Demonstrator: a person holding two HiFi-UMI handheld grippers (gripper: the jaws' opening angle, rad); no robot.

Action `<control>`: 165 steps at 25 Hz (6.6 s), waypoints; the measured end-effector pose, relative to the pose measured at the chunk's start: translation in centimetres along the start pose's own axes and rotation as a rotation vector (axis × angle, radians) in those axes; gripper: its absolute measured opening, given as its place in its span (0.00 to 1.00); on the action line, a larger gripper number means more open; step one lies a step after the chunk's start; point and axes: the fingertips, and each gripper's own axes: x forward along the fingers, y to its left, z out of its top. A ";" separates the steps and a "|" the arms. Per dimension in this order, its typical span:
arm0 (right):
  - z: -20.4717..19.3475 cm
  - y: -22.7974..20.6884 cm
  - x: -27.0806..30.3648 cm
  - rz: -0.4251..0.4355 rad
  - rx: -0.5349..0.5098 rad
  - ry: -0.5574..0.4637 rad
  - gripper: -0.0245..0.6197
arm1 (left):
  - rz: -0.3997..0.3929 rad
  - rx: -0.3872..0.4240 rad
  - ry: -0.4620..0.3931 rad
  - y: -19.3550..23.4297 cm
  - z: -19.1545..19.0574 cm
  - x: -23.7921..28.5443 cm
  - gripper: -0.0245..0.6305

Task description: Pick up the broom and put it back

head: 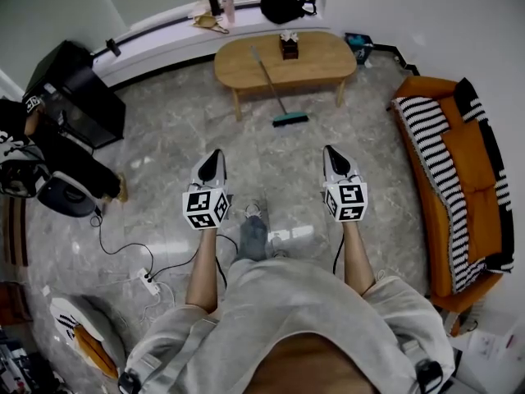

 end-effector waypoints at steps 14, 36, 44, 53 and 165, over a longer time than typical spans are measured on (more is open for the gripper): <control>3.2 -4.8 15.4 -0.058 -0.021 0.031 0.04 | -0.082 -0.017 0.011 6.5 2.8 17.3 0.04; 7.1 -7.1 36.1 -0.138 -0.040 0.053 0.04 | -0.193 -0.033 0.007 18.2 6.6 38.2 0.04; 5.8 -9.2 37.6 -0.131 -0.009 0.059 0.04 | -0.209 -0.043 0.042 16.8 5.0 40.9 0.04; 5.6 -14.5 44.8 -0.112 0.015 0.057 0.04 | -0.194 -0.024 0.048 17.0 6.1 49.8 0.04; -25.4 -17.0 74.1 0.057 -0.003 0.340 0.16 | -0.089 -0.097 0.386 25.7 -23.0 71.5 0.04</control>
